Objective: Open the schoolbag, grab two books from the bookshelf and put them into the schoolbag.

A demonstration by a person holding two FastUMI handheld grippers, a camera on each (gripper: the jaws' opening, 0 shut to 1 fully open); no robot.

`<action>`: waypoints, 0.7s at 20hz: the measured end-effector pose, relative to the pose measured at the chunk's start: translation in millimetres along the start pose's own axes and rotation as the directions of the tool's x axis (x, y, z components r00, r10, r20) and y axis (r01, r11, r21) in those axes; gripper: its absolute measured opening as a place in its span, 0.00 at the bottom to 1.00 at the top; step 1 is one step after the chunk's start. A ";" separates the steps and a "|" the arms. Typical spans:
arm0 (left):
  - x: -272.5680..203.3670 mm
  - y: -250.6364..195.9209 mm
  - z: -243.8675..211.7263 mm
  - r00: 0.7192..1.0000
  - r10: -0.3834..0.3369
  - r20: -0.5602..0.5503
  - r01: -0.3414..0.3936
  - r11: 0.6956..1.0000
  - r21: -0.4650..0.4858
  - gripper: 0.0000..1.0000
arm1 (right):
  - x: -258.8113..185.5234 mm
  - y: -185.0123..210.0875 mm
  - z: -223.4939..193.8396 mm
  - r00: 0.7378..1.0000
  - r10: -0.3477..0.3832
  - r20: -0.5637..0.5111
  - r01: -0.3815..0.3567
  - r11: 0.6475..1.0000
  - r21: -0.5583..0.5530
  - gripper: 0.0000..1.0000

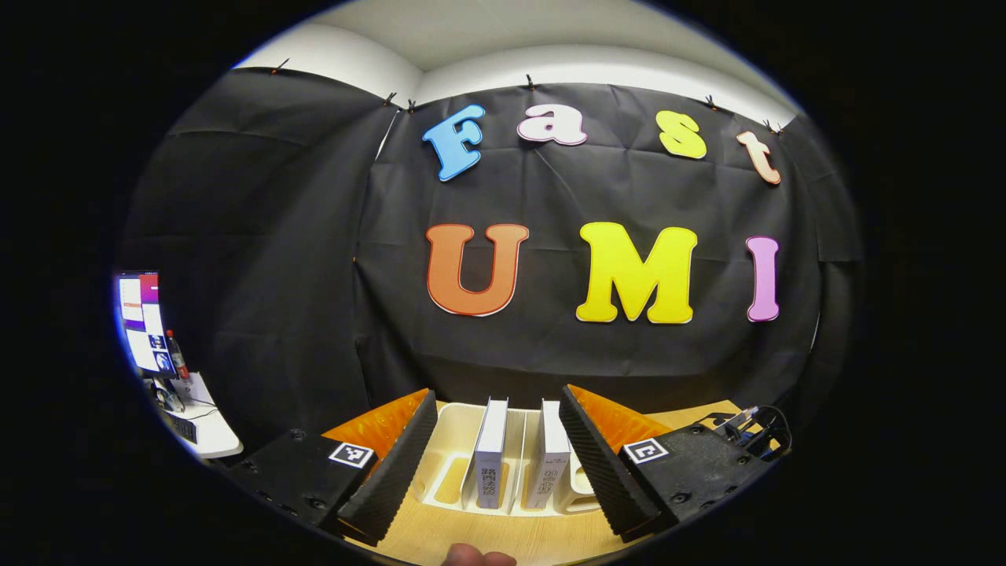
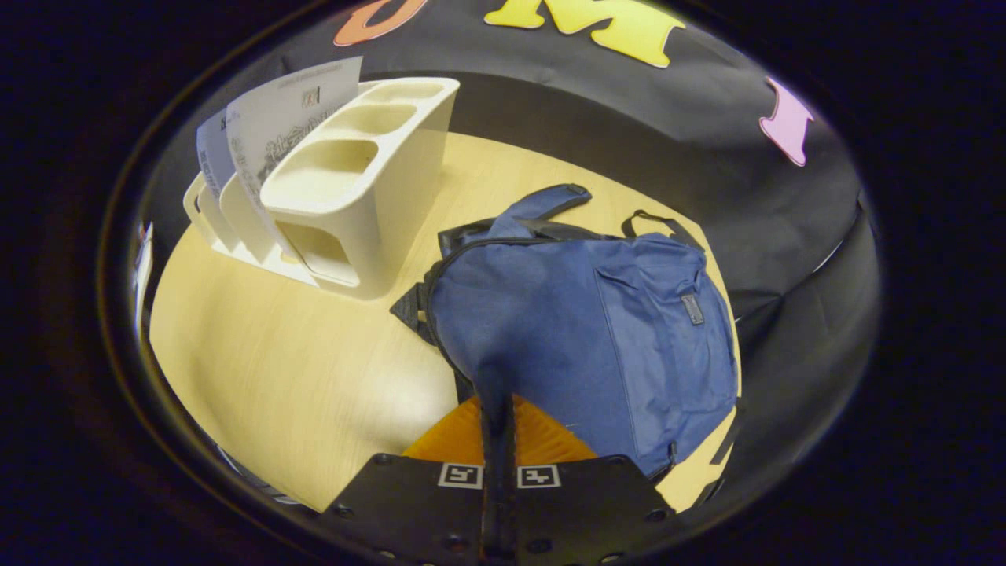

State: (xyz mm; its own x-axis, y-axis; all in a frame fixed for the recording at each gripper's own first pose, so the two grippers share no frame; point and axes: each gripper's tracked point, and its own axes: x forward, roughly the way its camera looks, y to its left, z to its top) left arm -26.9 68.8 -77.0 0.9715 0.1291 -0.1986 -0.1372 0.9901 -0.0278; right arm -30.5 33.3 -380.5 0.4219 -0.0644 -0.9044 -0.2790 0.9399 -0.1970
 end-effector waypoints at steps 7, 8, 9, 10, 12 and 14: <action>9.3 -10.8 0.7 1.000 -0.023 -0.003 0.023 1.000 -0.009 0.99 | -35.9 -35.4 18.6 0.999 0.020 0.038 -0.022 0.999 0.043 0.05; 10.3 -12.8 0.3 1.000 -0.029 -0.002 0.029 1.000 -0.009 0.99 | -43.6 -46.5 24.3 0.998 0.012 0.054 -0.014 0.999 0.034 0.00; 12.6 -14.9 -0.2 0.999 -0.035 -0.005 0.035 0.999 -0.009 0.99 | -51.0 -57.8 31.6 0.997 0.003 0.072 -0.005 1.000 0.022 0.00; 13.3 -17.1 -1.9 0.999 -0.039 -0.010 0.039 0.999 -0.008 0.99 | -59.6 -68.4 36.5 0.996 0.001 0.086 -0.002 1.000 0.015 0.00; 16.7 -19.0 -2.6 0.999 -0.047 -0.016 0.047 0.999 -0.005 0.99 | -73.0 -92.9 44.7 0.995 -0.005 0.097 0.003 1.000 0.024 0.00; 20.3 -21.6 -2.4 0.998 -0.054 -0.021 0.054 0.999 -0.001 0.99 | -83.0 -125.3 53.8 0.994 -0.034 0.108 0.032 0.999 0.025 0.03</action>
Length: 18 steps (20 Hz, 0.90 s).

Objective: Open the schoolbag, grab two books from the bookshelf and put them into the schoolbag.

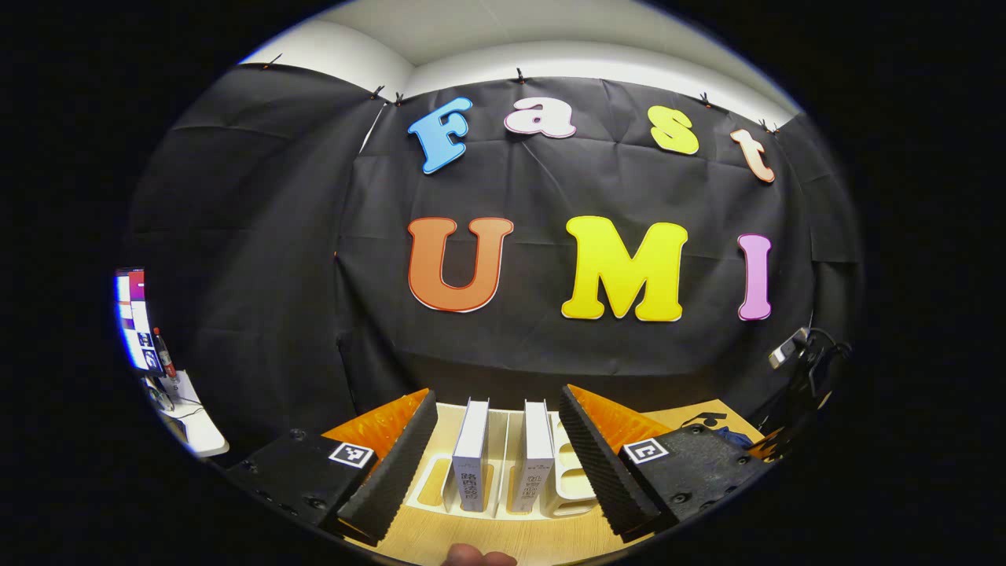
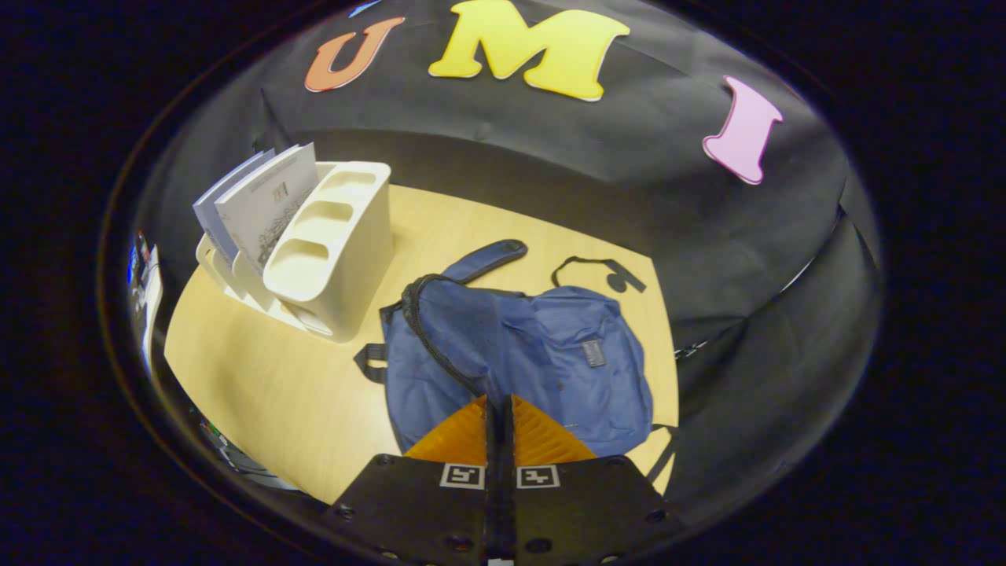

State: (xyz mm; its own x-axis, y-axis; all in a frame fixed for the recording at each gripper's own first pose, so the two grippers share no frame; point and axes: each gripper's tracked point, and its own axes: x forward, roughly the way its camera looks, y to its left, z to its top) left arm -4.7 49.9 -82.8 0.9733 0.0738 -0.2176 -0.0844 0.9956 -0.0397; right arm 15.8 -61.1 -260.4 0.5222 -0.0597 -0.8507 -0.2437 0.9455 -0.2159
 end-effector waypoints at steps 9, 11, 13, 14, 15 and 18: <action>22.2 -11.5 -8.0 0.993 -0.051 -0.107 0.053 0.999 0.014 0.99 | 4.5 -82.5 23.2 0.999 -0.049 -0.002 0.049 0.998 0.027 0.00; 26.3 -14.7 -13.1 0.985 -0.077 -0.157 0.079 0.997 0.009 0.99 | 11.0 -93.0 22.2 0.999 -0.042 -0.011 0.042 0.998 0.038 0.00; 40.6 -21.4 -21.4 0.969 -0.107 -0.225 0.113 0.993 0.015 0.99 | 15.9 -101.9 21.1 0.999 -0.027 -0.018 0.028 0.997 0.066 0.00; 45.4 -26.5 -27.7 0.955 -0.129 -0.269 0.137 0.991 0.010 0.99 | 18.5 -105.5 19.2 1.000 -0.016 -0.022 0.018 0.996 0.083 0.00; 51.5 -30.9 -35.3 0.937 -0.143 -0.320 0.152 0.988 0.004 0.99 | 20.3 -109.1 18.9 1.000 -0.005 -0.024 0.007 0.995 0.099 0.00; 64.2 -43.0 -57.4 0.859 -0.199 -0.472 0.204 0.978 -0.043 0.99 | 23.8 -119.3 16.6 0.999 0.022 -0.027 -0.019 0.992 0.125 0.03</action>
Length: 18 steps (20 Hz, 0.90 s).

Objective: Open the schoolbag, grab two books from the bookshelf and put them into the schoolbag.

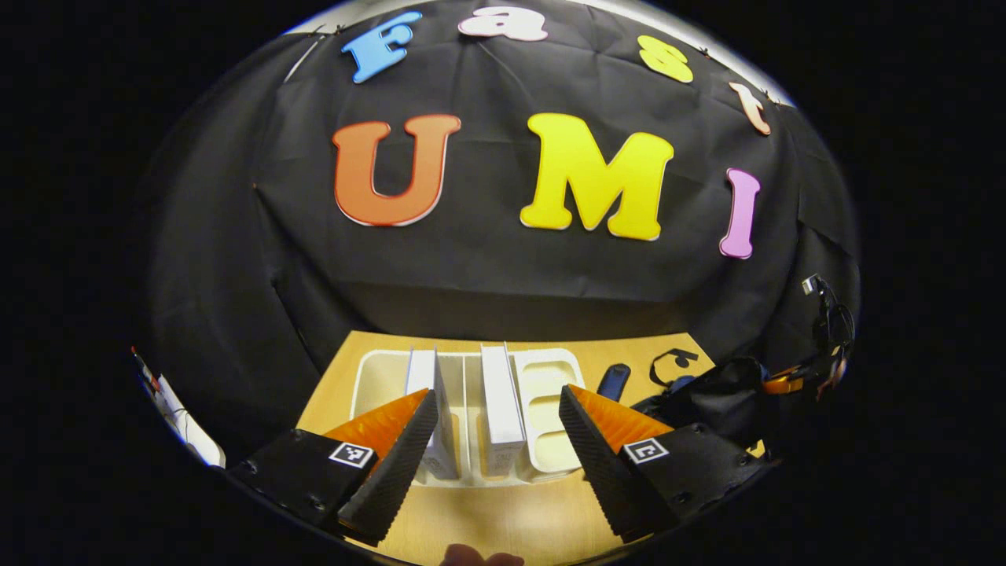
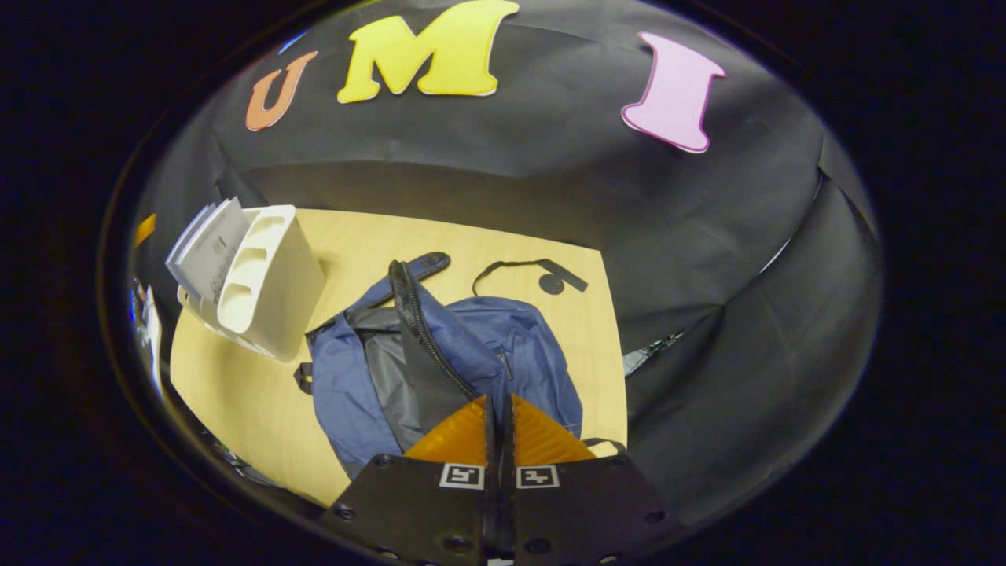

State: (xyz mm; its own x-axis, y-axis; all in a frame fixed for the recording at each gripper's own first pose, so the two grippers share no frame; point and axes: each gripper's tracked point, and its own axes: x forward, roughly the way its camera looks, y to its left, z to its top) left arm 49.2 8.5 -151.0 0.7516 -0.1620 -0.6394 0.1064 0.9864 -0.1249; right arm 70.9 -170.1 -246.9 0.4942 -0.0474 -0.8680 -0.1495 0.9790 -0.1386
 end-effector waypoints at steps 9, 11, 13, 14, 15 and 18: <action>63.1 -11.1 -9.7 0.924 -0.073 -0.376 0.058 0.997 -0.051 0.97 | 4.6 -16.7 -4.1 0.996 0.089 -0.010 -0.088 0.993 0.077 0.00; 69.9 -9.5 -21.1 0.882 -0.075 -0.465 0.052 0.997 -0.062 1.00 | 6.4 -19.7 -4.2 0.995 0.099 -0.010 -0.098 0.992 0.083 0.00; 79.3 -2.4 -34.3 0.841 -0.045 -0.539 0.029 0.999 -0.038 0.98 | 7.6 -22.9 -5.1 0.994 0.110 -0.011 -0.109 0.990 0.092 0.00; 82.6 -1.6 -42.0 0.817 -0.042 -0.575 0.020 0.999 -0.045 0.98 | 8.6 -23.0 -6.6 0.993 0.119 -0.012 -0.117 0.988 0.098 0.00; 86.8 -3.3 -49.5 0.789 -0.048 -0.612 0.013 0.998 -0.061 0.98 | 9.0 -23.4 -7.0 0.992 0.123 -0.013 -0.121 0.988 0.098 0.00; 95.3 2.8 -63.3 0.733 -0.025 -0.680 -0.023 0.998 -0.062 1.00 | 10.6 -25.2 -10.5 0.991 0.130 -0.012 -0.128 0.987 0.096 0.03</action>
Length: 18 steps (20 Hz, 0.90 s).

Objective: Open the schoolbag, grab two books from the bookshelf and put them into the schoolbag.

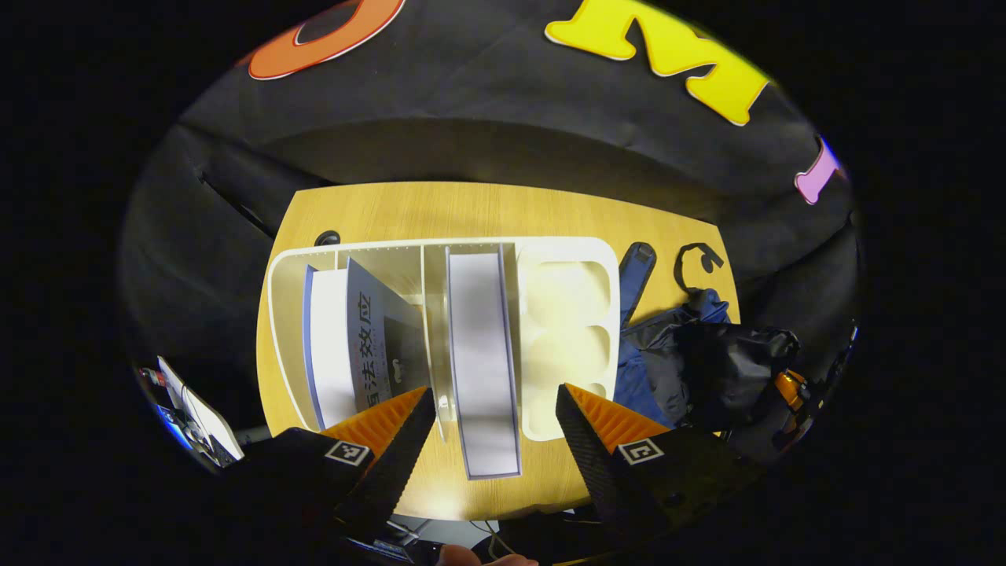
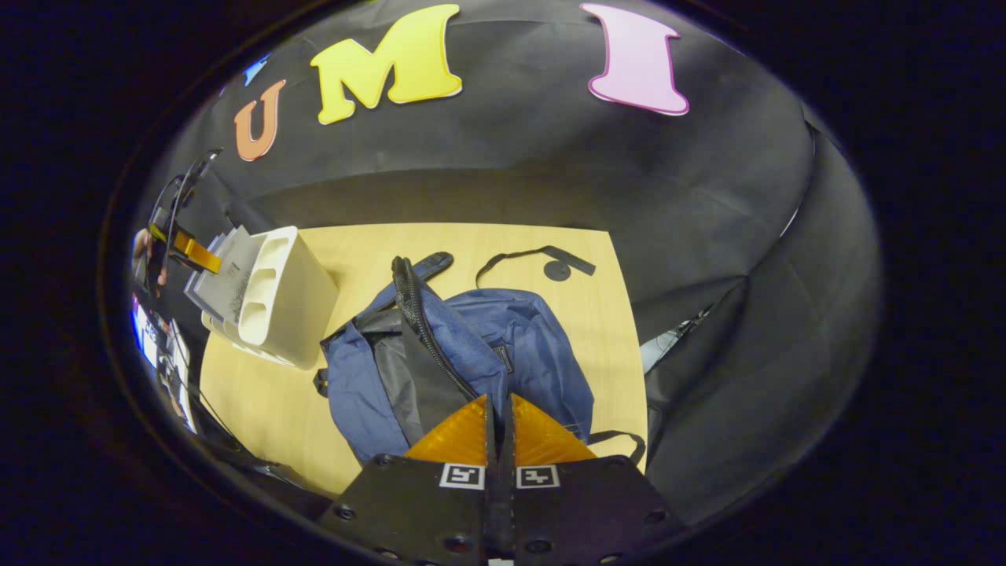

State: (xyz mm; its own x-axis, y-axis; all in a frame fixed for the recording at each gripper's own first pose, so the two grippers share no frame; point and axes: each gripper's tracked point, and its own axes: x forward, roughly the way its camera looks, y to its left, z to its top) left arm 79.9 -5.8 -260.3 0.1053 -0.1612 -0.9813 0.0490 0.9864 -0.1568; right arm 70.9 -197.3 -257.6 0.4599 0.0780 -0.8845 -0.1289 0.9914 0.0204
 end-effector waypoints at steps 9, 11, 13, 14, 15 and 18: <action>21.1 13.0 -0.9 0.995 0.051 -0.090 -0.050 0.999 0.013 0.70 | 5.4 -1.7 -0.9 1.000 0.006 -0.006 -0.006 1.000 -0.003 0.00; 20.8 13.3 -0.5 0.992 0.066 -0.104 -0.064 0.998 0.024 0.62 | 5.7 -0.7 -2.8 1.000 0.005 -0.007 -0.005 1.000 -0.007 0.00; 19.4 17.6 -2.2 0.989 0.088 -0.116 -0.086 0.996 0.028 0.53 | 5.4 1.2 -3.5 1.000 0.005 -0.007 -0.005 1.000 -0.011 0.03; 18.9 19.7 -5.2 0.987 0.094 -0.127 -0.090 0.995 0.031 0.49 | 5.3 1.1 -3.5 1.000 0.004 -0.005 -0.004 1.000 -0.014 0.00; 17.2 19.7 -7.1 0.987 0.092 -0.133 -0.089 0.996 0.029 0.47 | 4.8 1.7 -3.8 1.000 0.004 -0.004 -0.004 1.000 -0.015 0.00; 3.6 22.4 -13.9 0.986 0.099 -0.131 -0.100 0.995 0.000 0.42 | 3.7 5.0 -5.3 1.000 0.003 0.001 -0.003 1.000 -0.026 0.00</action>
State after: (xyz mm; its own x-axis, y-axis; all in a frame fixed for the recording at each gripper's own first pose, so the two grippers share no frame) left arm 67.6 16.1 -268.9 -0.0217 -0.0574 -0.9981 0.0378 0.9976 -0.0582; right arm 67.3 -192.6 -263.3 0.4605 0.0815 -0.8839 -0.1529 0.9882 0.0114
